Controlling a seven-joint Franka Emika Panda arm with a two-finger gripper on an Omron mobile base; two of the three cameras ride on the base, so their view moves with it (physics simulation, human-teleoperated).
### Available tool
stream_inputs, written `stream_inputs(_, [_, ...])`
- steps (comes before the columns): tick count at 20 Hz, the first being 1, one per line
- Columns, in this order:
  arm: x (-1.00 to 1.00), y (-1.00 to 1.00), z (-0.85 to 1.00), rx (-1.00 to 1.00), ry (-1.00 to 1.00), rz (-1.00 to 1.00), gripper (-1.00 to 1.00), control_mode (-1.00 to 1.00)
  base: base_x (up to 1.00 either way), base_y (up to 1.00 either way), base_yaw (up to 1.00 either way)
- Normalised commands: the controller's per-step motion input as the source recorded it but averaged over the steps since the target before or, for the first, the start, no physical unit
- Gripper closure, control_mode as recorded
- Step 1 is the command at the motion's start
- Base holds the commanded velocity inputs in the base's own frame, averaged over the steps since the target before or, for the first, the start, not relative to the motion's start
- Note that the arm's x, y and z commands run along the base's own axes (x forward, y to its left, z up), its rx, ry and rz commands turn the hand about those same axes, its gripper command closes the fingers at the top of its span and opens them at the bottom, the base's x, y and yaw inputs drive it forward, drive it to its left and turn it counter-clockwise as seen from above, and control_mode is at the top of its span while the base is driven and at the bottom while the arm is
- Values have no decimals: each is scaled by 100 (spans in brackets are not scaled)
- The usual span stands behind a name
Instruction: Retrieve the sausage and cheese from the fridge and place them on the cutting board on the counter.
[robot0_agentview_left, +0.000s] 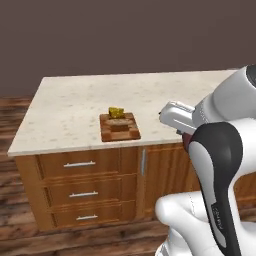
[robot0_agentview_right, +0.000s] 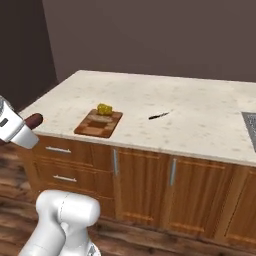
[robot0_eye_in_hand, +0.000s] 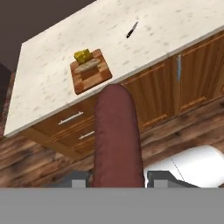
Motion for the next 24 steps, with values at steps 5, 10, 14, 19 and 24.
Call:
stream_inputs(5, [0,0,0,0,0,0,100,100,43,100,-25])
stream_inputs(10, [0,0,0,0,0,0,100,100,51,100,-25])
stream_inputs(14, [0,0,0,0,0,0,100,100,76,100,-25])
stream_inputs(19, [0,0,0,0,0,0,100,100,93,76,-24])
stream_inputs(24, [0,0,0,0,0,0,100,100,73,1,-18])
